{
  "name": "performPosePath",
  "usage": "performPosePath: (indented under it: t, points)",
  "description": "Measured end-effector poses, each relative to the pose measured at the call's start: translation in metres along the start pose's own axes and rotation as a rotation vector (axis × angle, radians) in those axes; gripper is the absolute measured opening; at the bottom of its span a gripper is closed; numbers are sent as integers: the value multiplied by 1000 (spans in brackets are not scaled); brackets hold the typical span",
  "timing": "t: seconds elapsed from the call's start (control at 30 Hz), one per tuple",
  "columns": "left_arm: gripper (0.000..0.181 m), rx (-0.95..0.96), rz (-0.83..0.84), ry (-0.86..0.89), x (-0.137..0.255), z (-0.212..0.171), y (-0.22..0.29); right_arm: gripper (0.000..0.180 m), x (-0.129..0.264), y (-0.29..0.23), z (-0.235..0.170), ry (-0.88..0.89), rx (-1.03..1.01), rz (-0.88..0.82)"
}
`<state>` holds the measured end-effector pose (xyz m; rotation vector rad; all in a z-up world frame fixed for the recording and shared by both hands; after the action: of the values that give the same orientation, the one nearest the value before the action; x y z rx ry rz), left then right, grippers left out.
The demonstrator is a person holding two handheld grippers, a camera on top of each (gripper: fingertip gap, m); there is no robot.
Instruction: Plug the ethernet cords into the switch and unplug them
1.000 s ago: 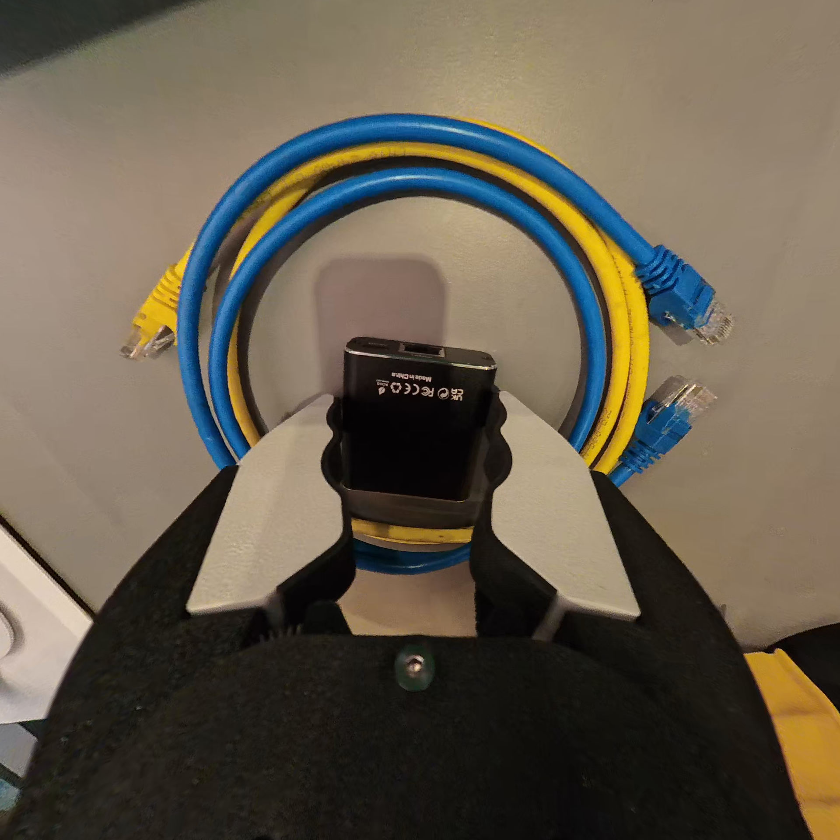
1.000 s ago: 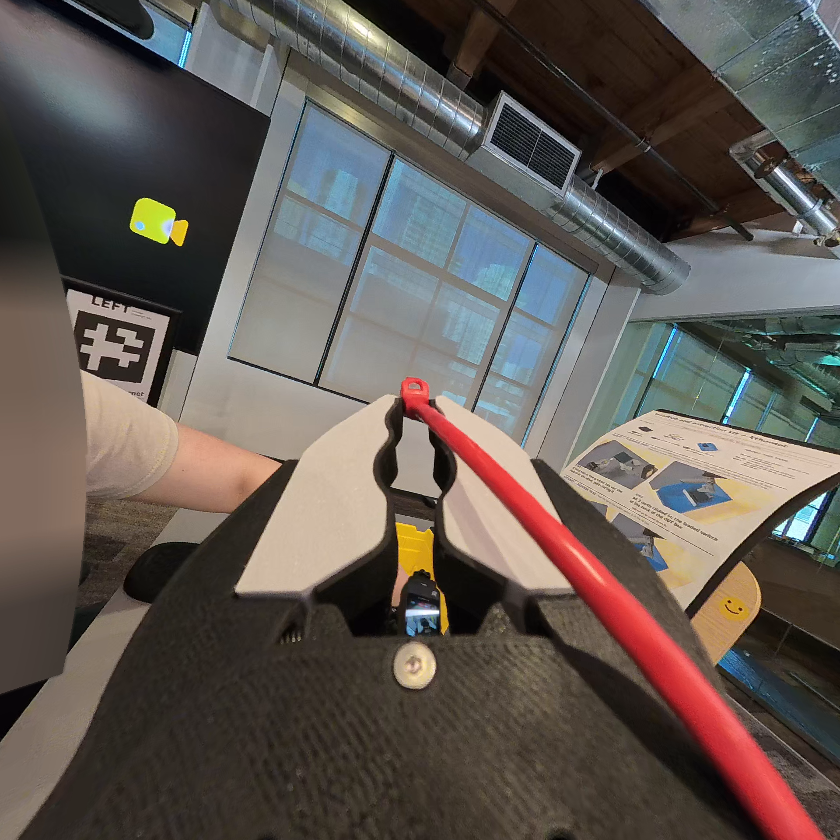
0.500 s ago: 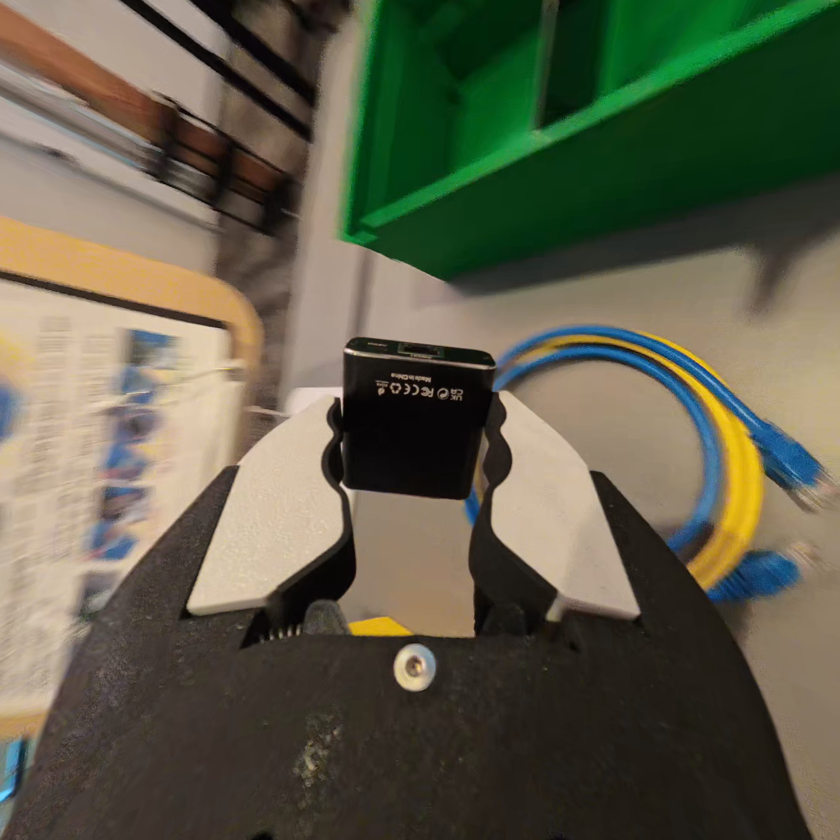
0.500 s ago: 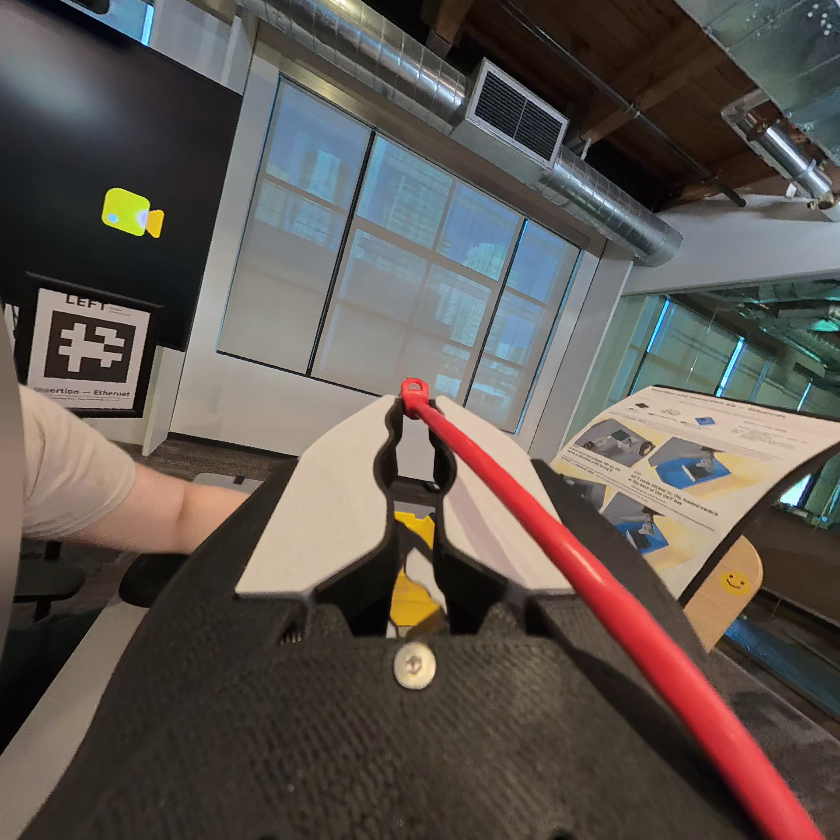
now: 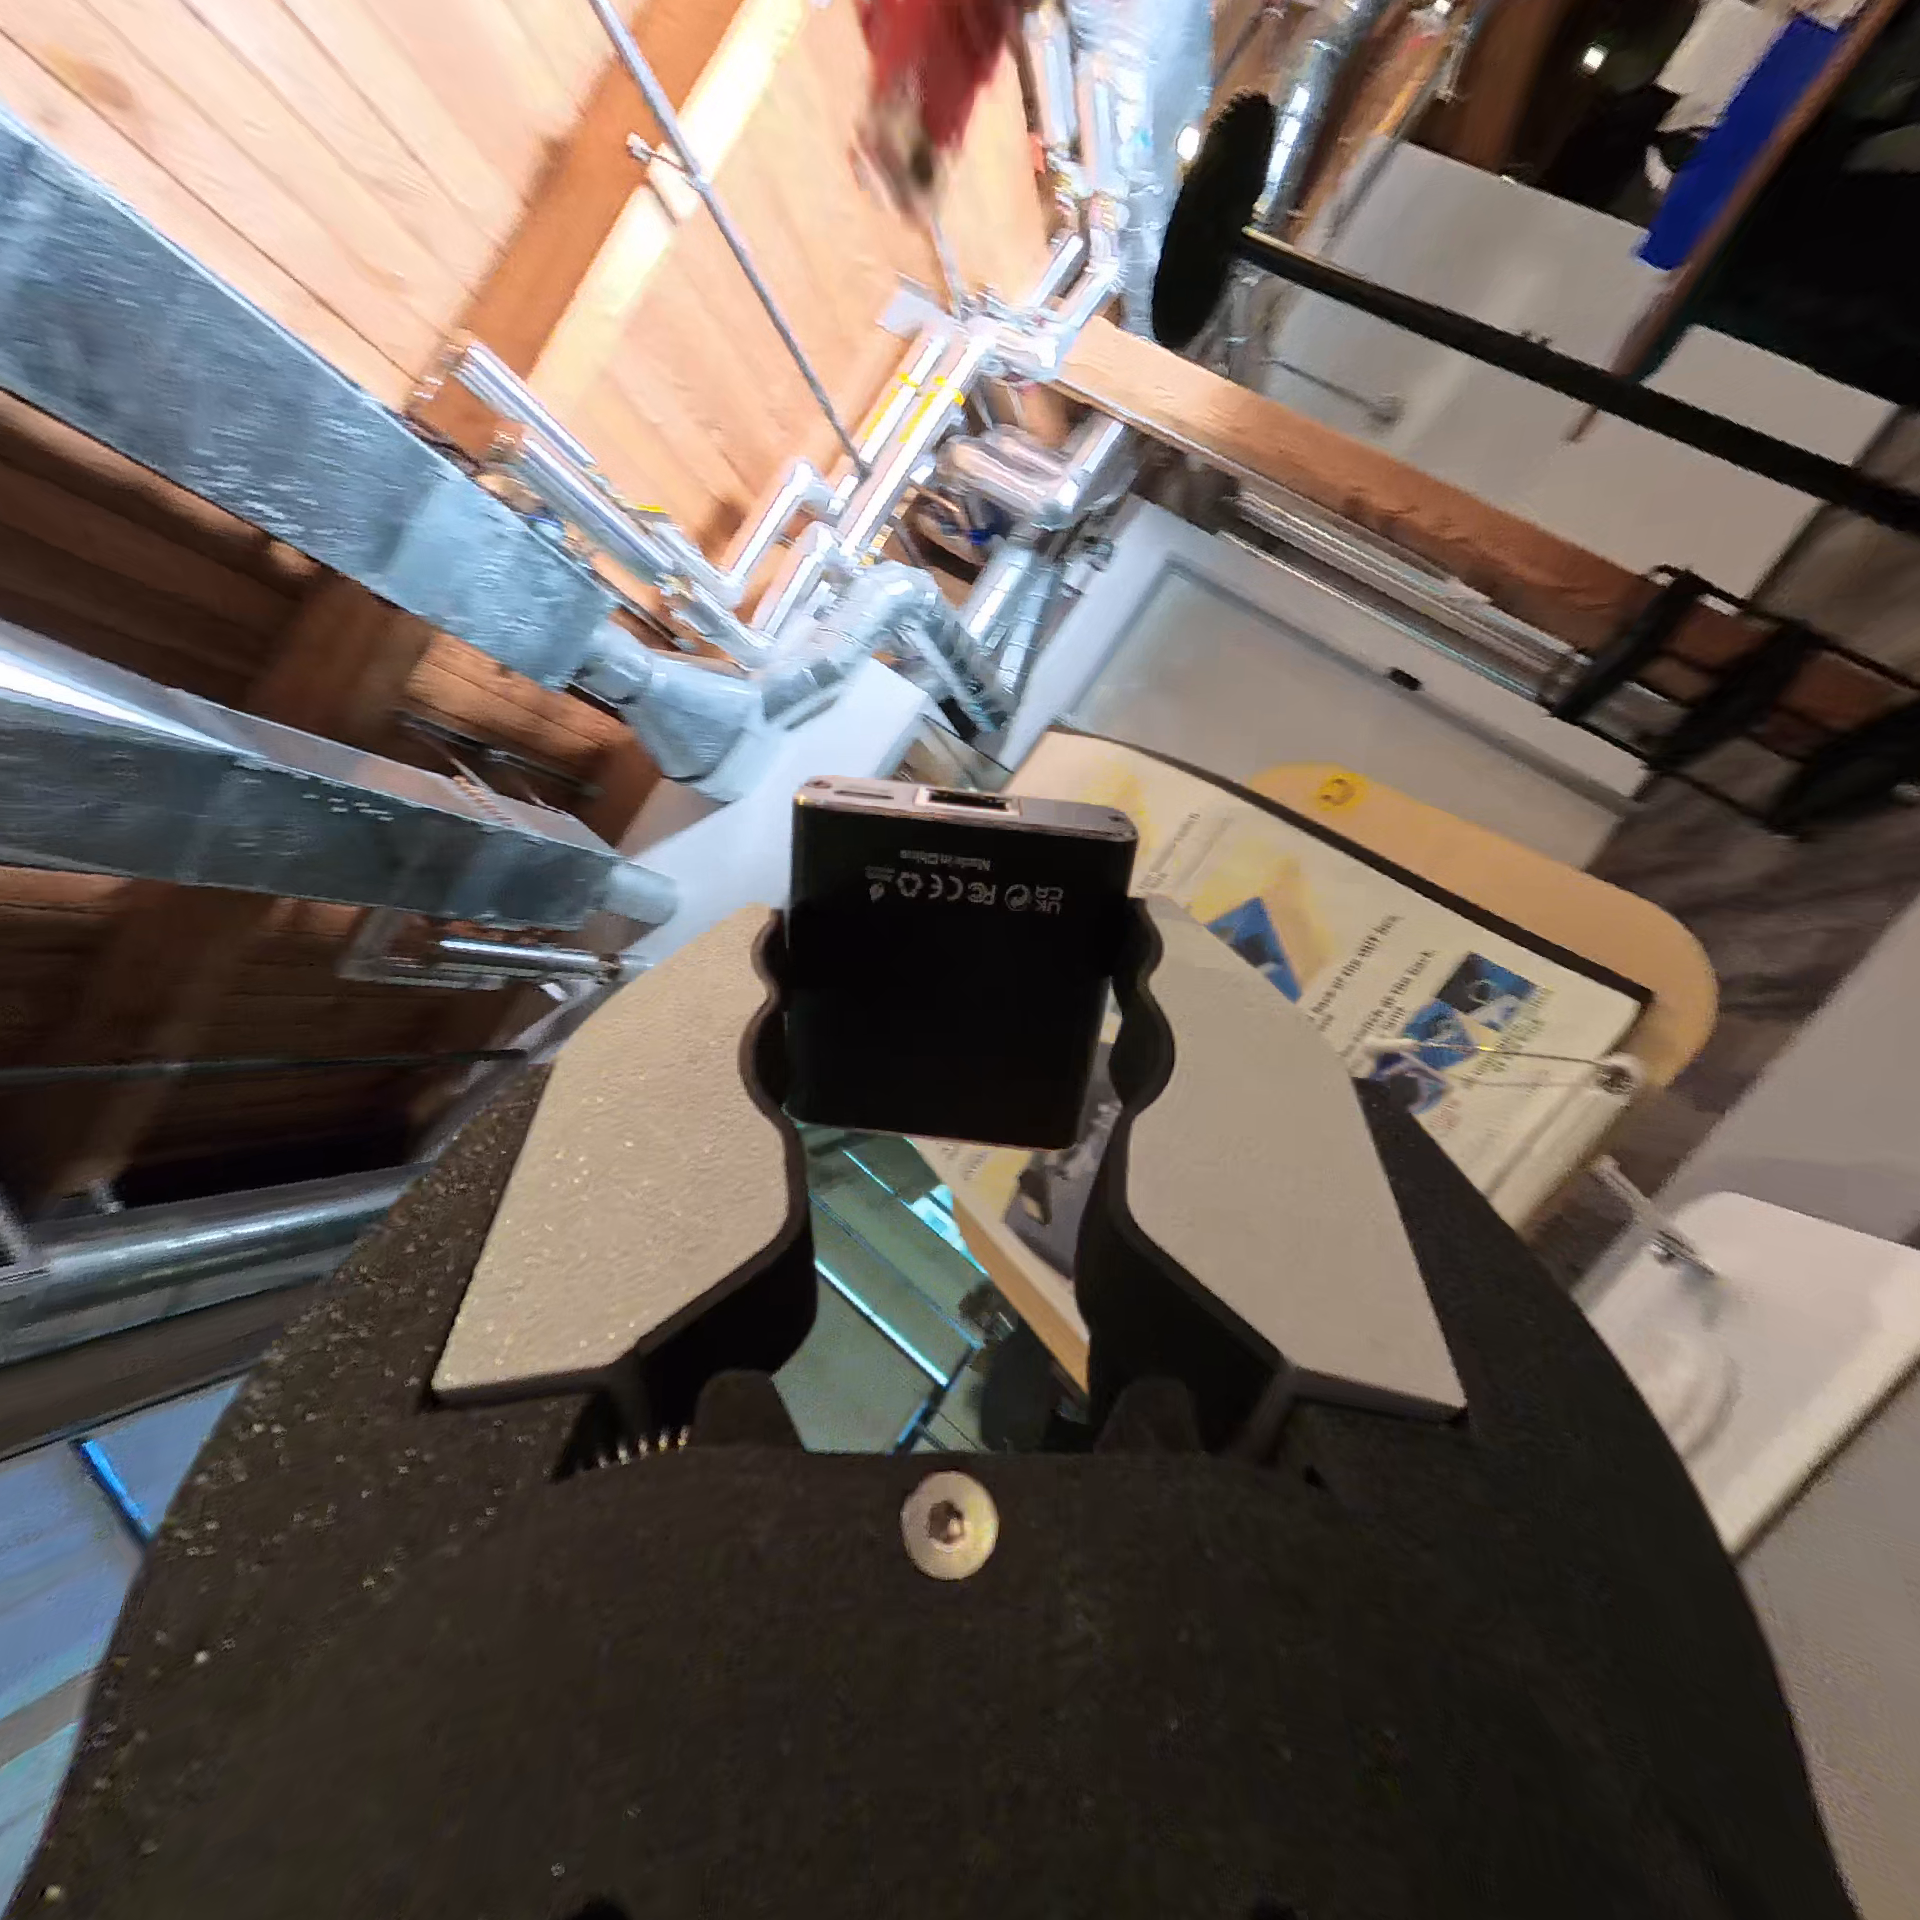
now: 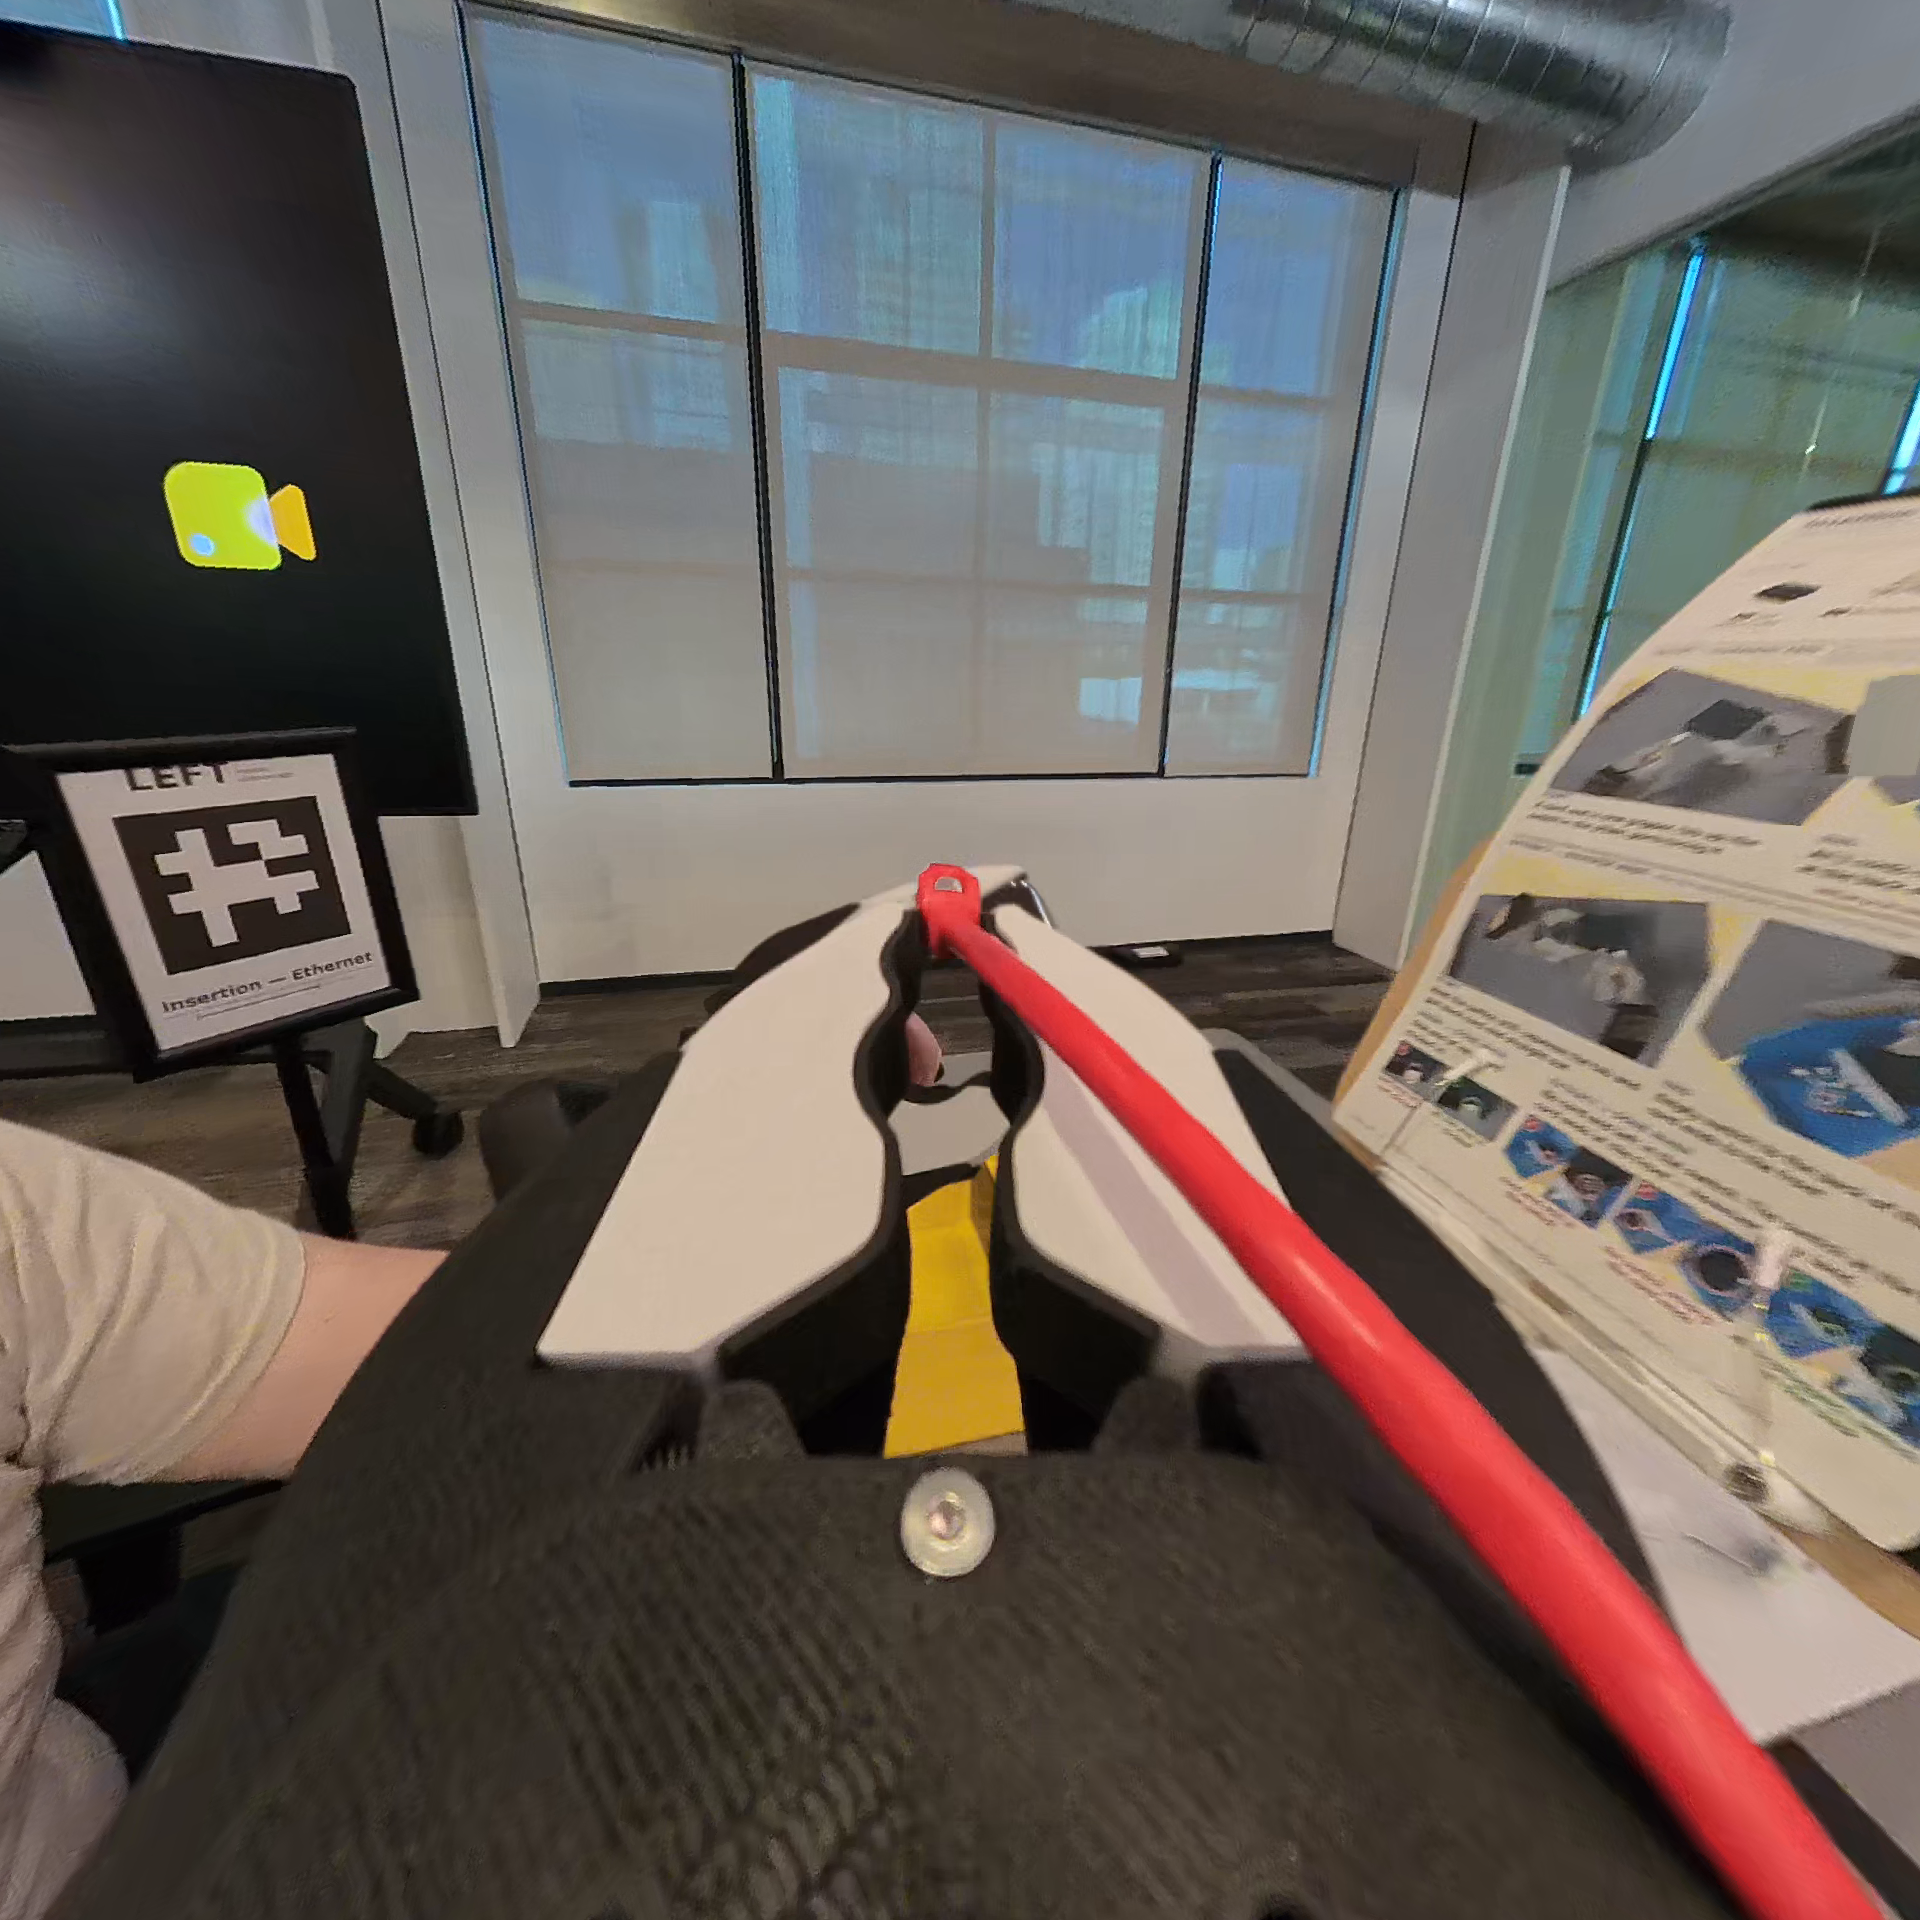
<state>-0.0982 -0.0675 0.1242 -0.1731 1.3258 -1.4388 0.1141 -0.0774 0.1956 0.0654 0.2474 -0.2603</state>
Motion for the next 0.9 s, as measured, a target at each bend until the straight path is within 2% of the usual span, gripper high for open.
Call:
performPosePath:
  t: [0.2,0.4,0.63,0.9]
  points:
    - [59,-182,201,41,17,-14,-19,11,-36,1,-24,99,-205,72]
    - [59,-295,297,52,21,-19,-26,11,-62,8,-55,184,-385,68]
    - [59,-343,282,61,21,-19,-22,11,-71,6,-66,197,-503,117]
    - [59,-421,271,60,19,-23,-12,11,-74,9,-76,201,-554,79]
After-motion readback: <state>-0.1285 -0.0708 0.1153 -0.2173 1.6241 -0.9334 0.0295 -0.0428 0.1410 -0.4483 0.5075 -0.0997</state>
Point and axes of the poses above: each gripper's, where its closed fingertips meet, x back along the fingers, z out of its top, y = z × x across the jaws, the point moved 10 cm from there along x, back along the fingers, and after that the axes turned 1 degree about x, right-handed, at the moved point
